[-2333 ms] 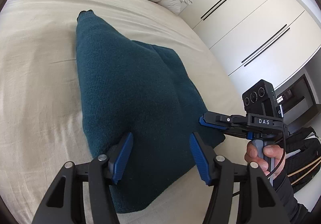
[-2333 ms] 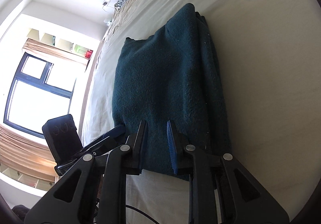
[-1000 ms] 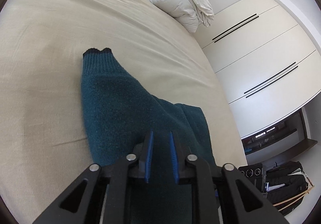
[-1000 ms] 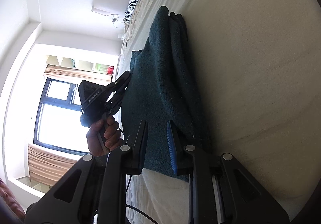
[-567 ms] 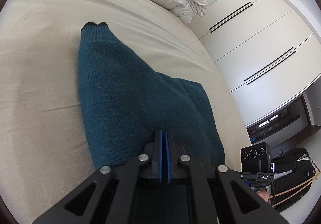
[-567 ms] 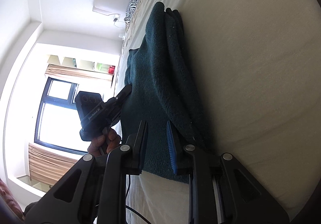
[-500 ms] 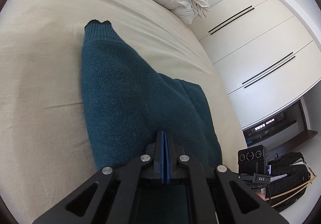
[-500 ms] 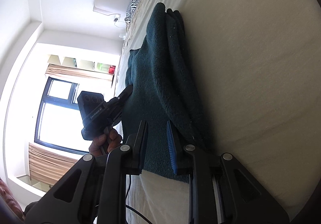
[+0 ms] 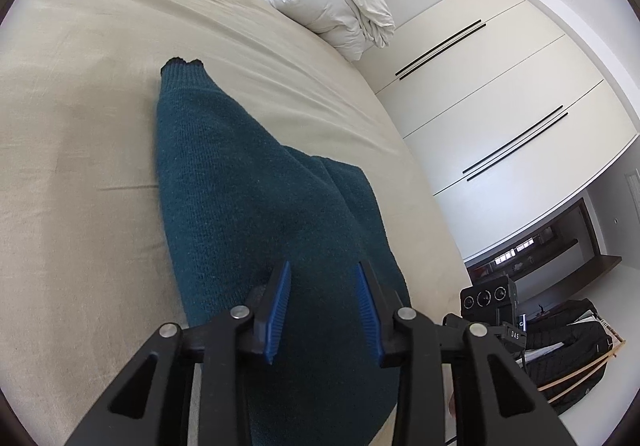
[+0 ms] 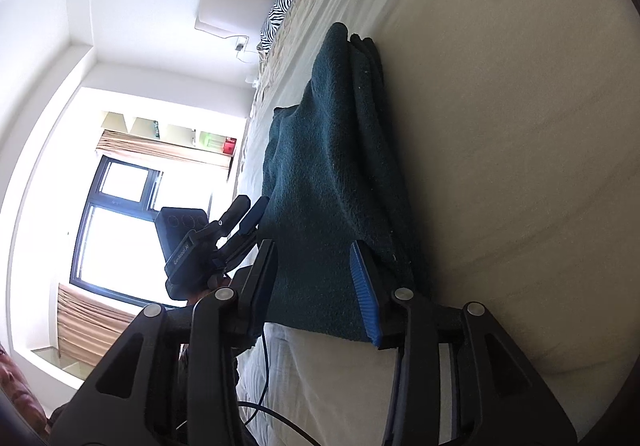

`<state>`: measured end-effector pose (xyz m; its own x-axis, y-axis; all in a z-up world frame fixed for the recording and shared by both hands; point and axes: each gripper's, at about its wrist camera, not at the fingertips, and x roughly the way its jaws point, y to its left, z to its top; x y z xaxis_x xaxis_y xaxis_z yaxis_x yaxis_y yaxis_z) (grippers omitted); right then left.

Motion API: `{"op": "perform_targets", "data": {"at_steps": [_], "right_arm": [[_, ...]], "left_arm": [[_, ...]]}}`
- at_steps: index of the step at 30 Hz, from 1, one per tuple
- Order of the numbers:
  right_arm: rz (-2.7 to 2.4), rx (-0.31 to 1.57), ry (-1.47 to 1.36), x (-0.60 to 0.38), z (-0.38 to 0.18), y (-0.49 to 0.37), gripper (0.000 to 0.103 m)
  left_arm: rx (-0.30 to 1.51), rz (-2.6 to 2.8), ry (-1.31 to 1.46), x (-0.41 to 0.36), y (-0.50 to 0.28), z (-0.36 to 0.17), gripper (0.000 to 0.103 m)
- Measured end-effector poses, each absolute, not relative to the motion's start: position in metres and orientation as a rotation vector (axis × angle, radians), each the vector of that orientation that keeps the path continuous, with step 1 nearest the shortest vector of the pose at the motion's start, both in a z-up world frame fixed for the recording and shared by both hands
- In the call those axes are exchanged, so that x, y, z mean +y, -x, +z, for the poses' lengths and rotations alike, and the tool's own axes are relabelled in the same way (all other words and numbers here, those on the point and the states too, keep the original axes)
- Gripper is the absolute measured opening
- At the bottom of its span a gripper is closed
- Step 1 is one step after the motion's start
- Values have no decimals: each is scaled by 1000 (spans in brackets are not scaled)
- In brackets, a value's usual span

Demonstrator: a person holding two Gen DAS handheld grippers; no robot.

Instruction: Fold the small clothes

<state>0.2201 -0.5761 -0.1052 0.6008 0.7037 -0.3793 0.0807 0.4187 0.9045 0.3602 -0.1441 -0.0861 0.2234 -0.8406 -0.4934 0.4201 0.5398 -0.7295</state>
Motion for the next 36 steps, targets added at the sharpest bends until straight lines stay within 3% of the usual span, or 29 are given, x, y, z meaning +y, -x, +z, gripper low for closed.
{"op": "perform_targets", "data": {"at_steps": [2,4,5,16,22,25,28,30,33,36], "right_arm": [[437,821,-1079,-586,-93,-216,59],[403,824,-1067,-595,-87,-221,61],[385,838,-1064,-599,-88,-225,61],[318,1072,-1000,-591,-110,-305,61],[320,1177,-927,-575,-112,-335,61],[323,1206,-905,-572,-111,-341,61],[309,1233,-825,-562,-110,-344,55],[283,1250,-769,-558,-106,-348,40],[248,1243,-711,-552,-100,-345,29],[206,1230,-617,-539,-89,-341,24]], "left_arm": [[952,-899,524,-131,-356,-75,67],[917,-849,565,-116,-356,-71,82],[925,-831,578,-111,-358,-74,82],[1205,-818,601,-128,-377,-120,81],[1261,-800,578,-137,-387,-125,81],[1284,-776,540,-139,-389,-126,71],[1299,-753,526,-138,-388,-128,63],[1300,-737,507,-140,-388,-125,60],[1291,-715,464,-142,-385,-120,55],[1286,-693,449,-143,-382,-113,52]]}}
